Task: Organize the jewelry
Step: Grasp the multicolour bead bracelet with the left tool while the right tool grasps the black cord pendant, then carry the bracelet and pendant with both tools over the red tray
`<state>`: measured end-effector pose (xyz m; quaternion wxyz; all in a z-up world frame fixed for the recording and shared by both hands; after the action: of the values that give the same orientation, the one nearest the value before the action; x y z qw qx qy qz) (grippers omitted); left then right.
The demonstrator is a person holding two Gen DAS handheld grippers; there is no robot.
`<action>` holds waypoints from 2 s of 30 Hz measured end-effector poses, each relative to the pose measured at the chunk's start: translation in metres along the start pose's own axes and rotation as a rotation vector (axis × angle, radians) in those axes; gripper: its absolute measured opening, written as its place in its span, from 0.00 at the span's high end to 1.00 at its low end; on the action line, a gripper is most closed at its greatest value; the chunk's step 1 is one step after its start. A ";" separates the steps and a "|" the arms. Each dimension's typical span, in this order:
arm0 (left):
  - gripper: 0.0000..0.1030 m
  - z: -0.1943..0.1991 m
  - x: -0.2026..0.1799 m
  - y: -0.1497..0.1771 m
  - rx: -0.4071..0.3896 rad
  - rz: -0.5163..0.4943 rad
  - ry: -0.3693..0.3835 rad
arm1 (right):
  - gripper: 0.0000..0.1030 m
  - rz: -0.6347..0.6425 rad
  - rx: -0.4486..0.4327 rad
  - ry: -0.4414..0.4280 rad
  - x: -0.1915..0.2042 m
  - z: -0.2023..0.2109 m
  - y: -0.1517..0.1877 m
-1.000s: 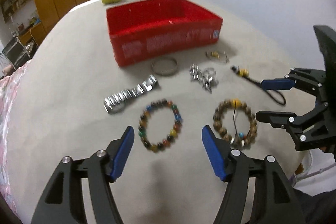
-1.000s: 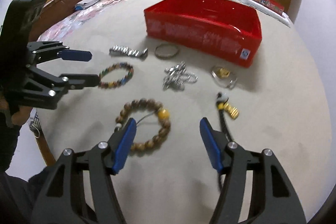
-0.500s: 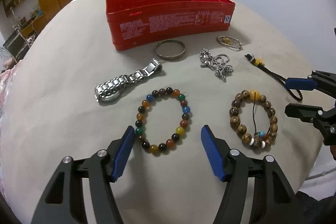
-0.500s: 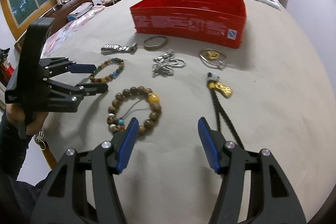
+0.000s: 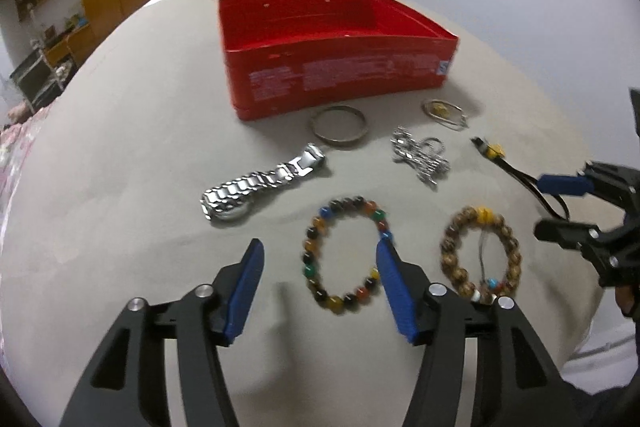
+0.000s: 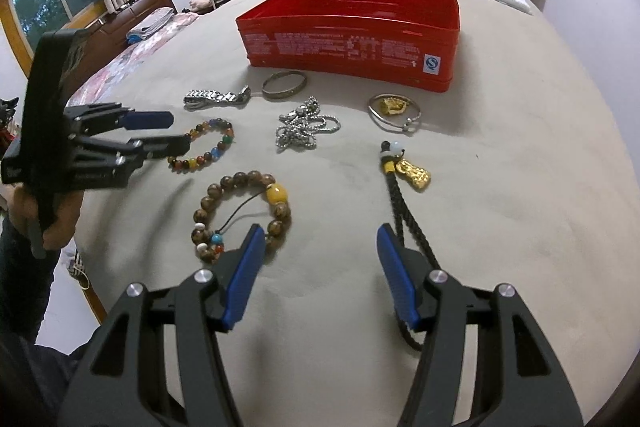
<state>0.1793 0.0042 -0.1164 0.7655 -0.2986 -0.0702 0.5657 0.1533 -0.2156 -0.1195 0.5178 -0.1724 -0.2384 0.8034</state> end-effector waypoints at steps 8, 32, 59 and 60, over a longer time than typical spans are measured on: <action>0.82 -0.019 -0.004 0.004 0.024 -0.003 -0.035 | 0.44 -0.024 0.001 0.054 -0.024 -0.003 -0.002; 0.93 0.032 -0.034 -0.011 -0.106 -0.017 0.035 | 0.98 0.024 -0.018 0.052 -0.030 -0.008 -0.023; 0.93 0.092 -0.034 -0.080 -0.230 -0.080 0.000 | 0.98 0.105 -0.179 0.020 -0.014 0.055 -0.114; 0.93 0.093 -0.033 -0.084 -0.232 -0.084 -0.003 | 0.98 0.104 -0.181 0.019 -0.015 0.055 -0.117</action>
<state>0.1953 -0.0059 0.0114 0.7486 -0.3812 -0.1489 0.5216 0.2184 -0.1996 -0.0072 0.4598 -0.2380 -0.2957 0.8028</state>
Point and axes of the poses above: each gripper's, at about its wrist camera, not at the fingertips, and z roughly against the way its jaws point, x to its left, y to its underside, the point moved 5 cm from there along -z, roughly the way its jaws point, and after that the axes turned 12 degrees about y, right-handed, at the moved point
